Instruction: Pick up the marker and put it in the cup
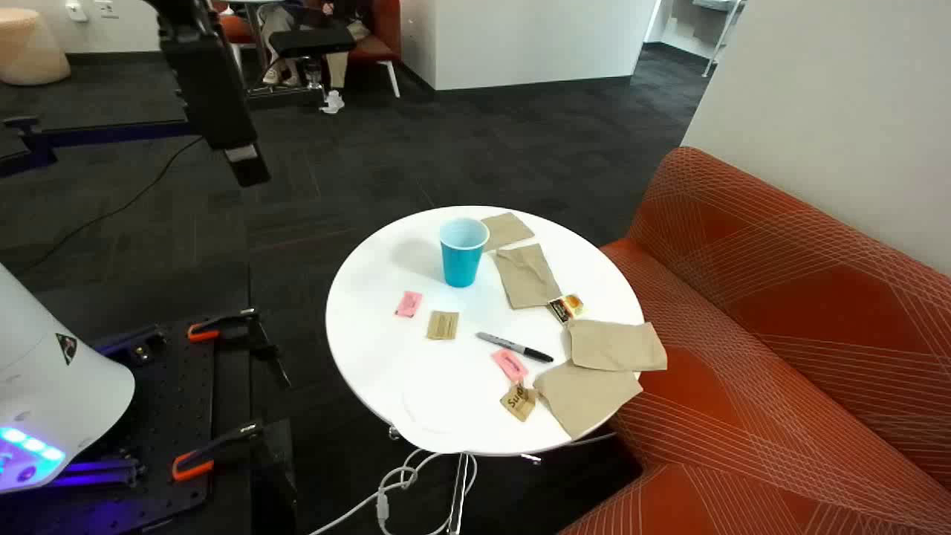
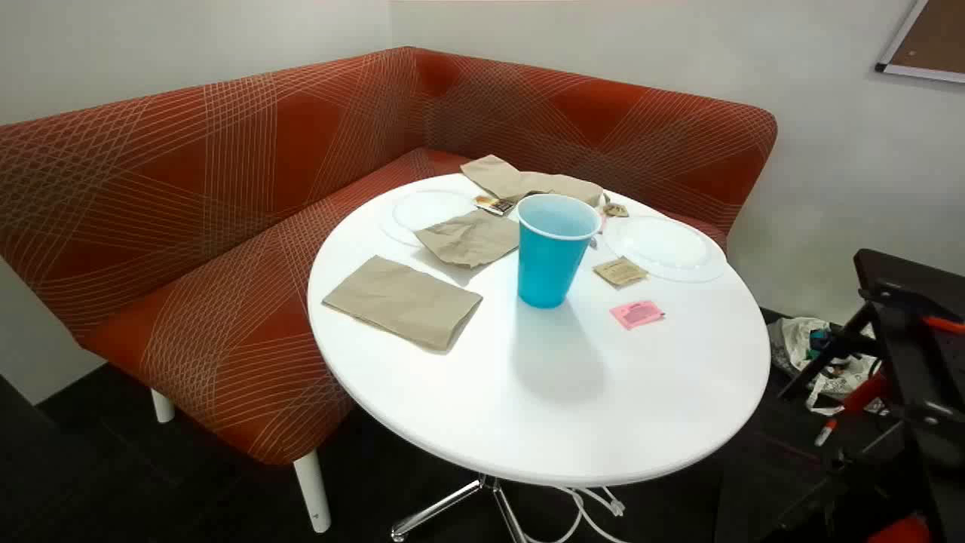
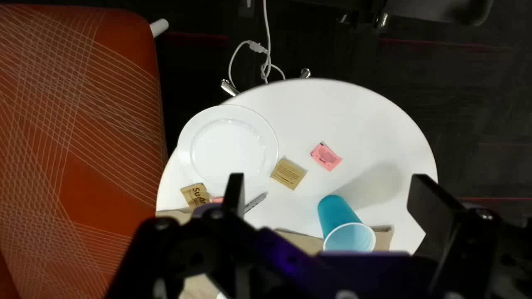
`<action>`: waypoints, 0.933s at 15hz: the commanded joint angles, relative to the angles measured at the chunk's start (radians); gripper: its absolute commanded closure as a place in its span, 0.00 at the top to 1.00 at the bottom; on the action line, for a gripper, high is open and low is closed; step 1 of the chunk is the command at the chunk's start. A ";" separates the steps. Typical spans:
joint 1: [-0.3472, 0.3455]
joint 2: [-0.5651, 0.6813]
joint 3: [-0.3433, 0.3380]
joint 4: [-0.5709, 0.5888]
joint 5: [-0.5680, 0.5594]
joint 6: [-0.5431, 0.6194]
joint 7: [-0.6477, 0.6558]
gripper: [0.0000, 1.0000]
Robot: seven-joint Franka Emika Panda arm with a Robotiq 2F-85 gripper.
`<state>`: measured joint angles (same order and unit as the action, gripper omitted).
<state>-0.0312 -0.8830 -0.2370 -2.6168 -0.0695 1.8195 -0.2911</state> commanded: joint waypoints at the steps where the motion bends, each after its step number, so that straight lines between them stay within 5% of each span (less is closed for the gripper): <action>1: -0.010 0.003 0.008 0.002 0.007 -0.002 -0.006 1.00; 7: -0.011 0.008 0.009 0.002 0.008 0.006 0.001 1.00; 14: -0.017 0.145 0.029 0.017 0.049 0.172 0.141 1.00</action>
<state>-0.0315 -0.8297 -0.2306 -2.6167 -0.0614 1.9099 -0.2077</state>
